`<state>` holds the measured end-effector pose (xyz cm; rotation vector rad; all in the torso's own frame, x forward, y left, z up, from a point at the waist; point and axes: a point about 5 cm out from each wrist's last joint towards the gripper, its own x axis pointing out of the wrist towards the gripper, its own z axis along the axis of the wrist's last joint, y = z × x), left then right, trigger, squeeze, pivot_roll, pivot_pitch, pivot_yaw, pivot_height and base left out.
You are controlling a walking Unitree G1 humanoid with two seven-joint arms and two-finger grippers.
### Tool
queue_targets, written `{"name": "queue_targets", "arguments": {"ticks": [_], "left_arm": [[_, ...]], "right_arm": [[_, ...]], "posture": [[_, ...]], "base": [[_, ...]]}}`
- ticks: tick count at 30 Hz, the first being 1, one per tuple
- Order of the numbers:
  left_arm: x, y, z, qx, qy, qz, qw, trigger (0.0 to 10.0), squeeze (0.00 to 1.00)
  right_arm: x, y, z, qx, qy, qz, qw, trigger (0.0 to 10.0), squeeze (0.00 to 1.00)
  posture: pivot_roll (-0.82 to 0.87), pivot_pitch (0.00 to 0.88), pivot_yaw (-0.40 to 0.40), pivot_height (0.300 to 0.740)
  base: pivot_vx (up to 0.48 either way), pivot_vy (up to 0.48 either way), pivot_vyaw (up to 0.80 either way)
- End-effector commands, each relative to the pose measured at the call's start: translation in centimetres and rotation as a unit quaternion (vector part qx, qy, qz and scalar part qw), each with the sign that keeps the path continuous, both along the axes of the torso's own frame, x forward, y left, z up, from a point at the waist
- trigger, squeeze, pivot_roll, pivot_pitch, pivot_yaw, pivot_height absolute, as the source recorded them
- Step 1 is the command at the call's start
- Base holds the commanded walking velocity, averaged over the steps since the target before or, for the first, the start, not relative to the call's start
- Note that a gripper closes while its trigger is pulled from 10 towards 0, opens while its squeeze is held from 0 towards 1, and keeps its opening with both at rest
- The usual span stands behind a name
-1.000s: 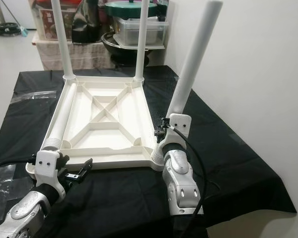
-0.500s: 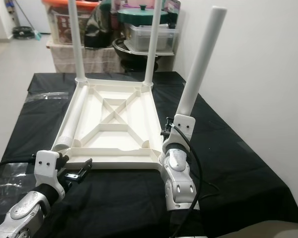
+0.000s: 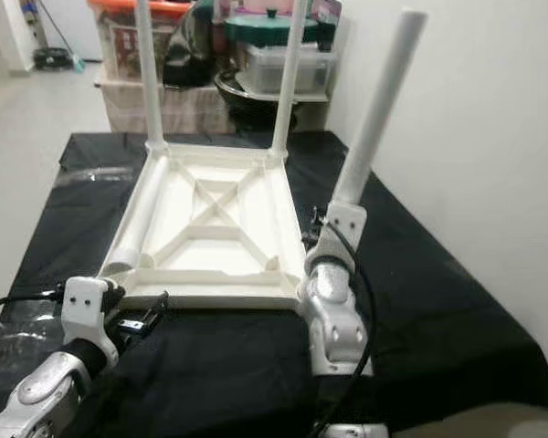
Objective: Building children table
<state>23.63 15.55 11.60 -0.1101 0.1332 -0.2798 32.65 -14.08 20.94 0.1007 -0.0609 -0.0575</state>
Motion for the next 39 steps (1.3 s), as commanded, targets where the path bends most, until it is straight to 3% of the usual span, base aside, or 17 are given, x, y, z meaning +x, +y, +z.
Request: {"name": "queue_targets", "arguments": {"ticks": [1, 2, 4, 9, 12, 13, 14, 15, 17, 18, 21, 22, 23, 24, 28, 36, 39], "left_arm": [[0.0, -0.1, -0.3, 0.003, 0.006, -0.005, 1.0, 10.0, 0.0], [0.0, -0.1, -0.3, 0.003, 0.006, -0.005, 1.0, 10.0, 0.0], [0.1, -0.3, -0.2, 0.001, 0.005, -0.008, 1.0, 10.0, 0.0], [0.3, -0.3, 0.1, -0.005, 0.0, -0.022, 1.0, 10.0, 0.0], [0.2, -0.1, 1.7, -0.05, -0.017, -0.063, 0.997, 10.0, 0.0], [0.2, -0.1, 1.7, -0.05, -0.017, -0.063, 0.997, 10.0, 0.0], [-0.1, -0.3, 2.5, -0.077, -0.021, -0.1, 0.992, 10.0, 0.0], [-0.1, -0.3, 2.5, -0.077, -0.021, -0.1, 0.992, 10.0, 0.0], [-0.9, -0.6, 3.3, -0.083, -0.021, -0.19, 0.978, 10.0, 0.0], [-0.9, -0.6, 3.3, -0.083, -0.021, -0.19, 0.978, 10.0, 0.0], [-1.5, -0.7, 3.8, -0.06, -0.012, -0.268, 0.962, 10.0, 0.0], [-1.5, -0.7, 3.8, -0.06, -0.012, -0.268, 0.962, 10.0, 0.0], [-1.4, -0.7, 4.0, -0.05, -0.012, -0.287, 0.956, 10.0, 0.0], [-1.4, -0.7, 4.0, -0.05, -0.012, -0.287, 0.956, 10.0, 0.0], [-0.7, 0.0, 4.5, -0.006, -0.014, -0.31, 0.951, 10.0, 0.0], [0.0, 0.4, 5.7, -0.003, -0.029, -0.314, 0.949, 10.0, 0.0], [0.0, -0.3, 6.6, -0.013, -0.038, -0.343, 0.939, 10.0, 0.0]], "right_arm": [[-0.3, 1.0, 2.9, 0.008, -0.053, 0.064, 0.996, 10.0, 0.0], [-0.3, 1.0, 2.9, 0.008, -0.053, 0.064, 0.996, 10.0, 0.0], [-0.5, 1.7, 4.7, 0.002, -0.099, 0.165, 0.981, 10.0, 0.0], [-0.4, 1.3, 5.4, -0.034, -0.127, 0.251, 0.959, 10.0, 0.0], [-1.1, 2.2, 5.8, -0.007, -0.122, 0.341, 0.932, 10.0, 0.0], [-1.1, 2.2, 5.8, -0.007, -0.122, 0.341, 0.932, 10.0, 0.0], [-1.6, 3.0, 5.9, 0.001, -0.121, 0.38, 0.917, 10.0, 0.0], [-1.6, 3.0, 5.9, 0.001, -0.121, 0.38, 0.917, 10.0, 0.0], [-2.6, 5.3, 6.2, 0.014, -0.115, 0.454, 0.883, 10.0, 0.0], [-2.6, 5.3, 6.2, 0.014, -0.115, 0.454, 0.883, 10.0, 0.0], [-3.7, 7.8, 6.8, 0.064, -0.107, 0.537, 0.834, 10.0, 0.0], [-3.7, 7.8, 6.8, 0.064, -0.107, 0.537, 0.834, 10.0, 0.0], [-4.1, 8.7, 7.0, 0.082, -0.104, 0.561, 0.817, 10.0, 0.0], [-4.1, 8.7, 7.0, 0.082, -0.104, 0.561, 0.817, 10.0, 0.0], [-5.8, 10.6, 7.0, 0.094, -0.094, 0.625, 0.769, 10.0, 0.0], [-6.7, 10.7, 6.0, 0.088, -0.068, 0.648, 0.753, 10.0, 0.0], [-6.9, 11.0, 5.2, 0.088, -0.048, 0.649, 0.754, 10.0, 0.0]], "posture": [[0.11, 0.0, -0.072, 0.74], [0.11, 0.0, -0.072, 0.74], [0.1, 0.0, -0.069, 0.74], [0.11, 0.0, -0.075, 0.74], [0.11, 0.0, -0.076, 0.74], [0.11, 0.0, -0.076, 0.74], [0.12, 0.0, -0.077, 0.74], [0.12, 0.0, -0.077, 0.74], [0.12, 0.0, -0.073, 0.74], [0.12, 0.0, -0.073, 0.74], [0.12, 0.0, -0.066, 0.74], [0.12, 0.0, -0.066, 0.74], [0.12, 0.0, -0.064, 0.74], [0.12, 0.0, -0.064, 0.74], [0.12, 0.0, -0.063, 0.74], [0.11, 0.0, -0.063, 0.74], [0.1, 0.0, -0.059, 0.74]], "base": [[0.0, 0.0, 0.0], [0.0, 0.0, 0.0], [0.0, 0.0, 0.0], [0.0, 0.0, 0.0], [0.0, 0.0, 0.0], [0.0, 0.0, 0.0], [0.0, 0.0, 0.0], [0.0, 0.0, 0.0], [0.0, 0.0, 0.0], [0.0, 0.0, 0.0], [0.0, 0.0, 0.0], [0.0, 0.0, 0.0], [0.0, 0.0, 0.0], [0.0, 0.0, 0.0], [0.0, 0.0, 0.0], [0.0, 0.0, 0.0], [0.0, 0.0, 0.0]]}}
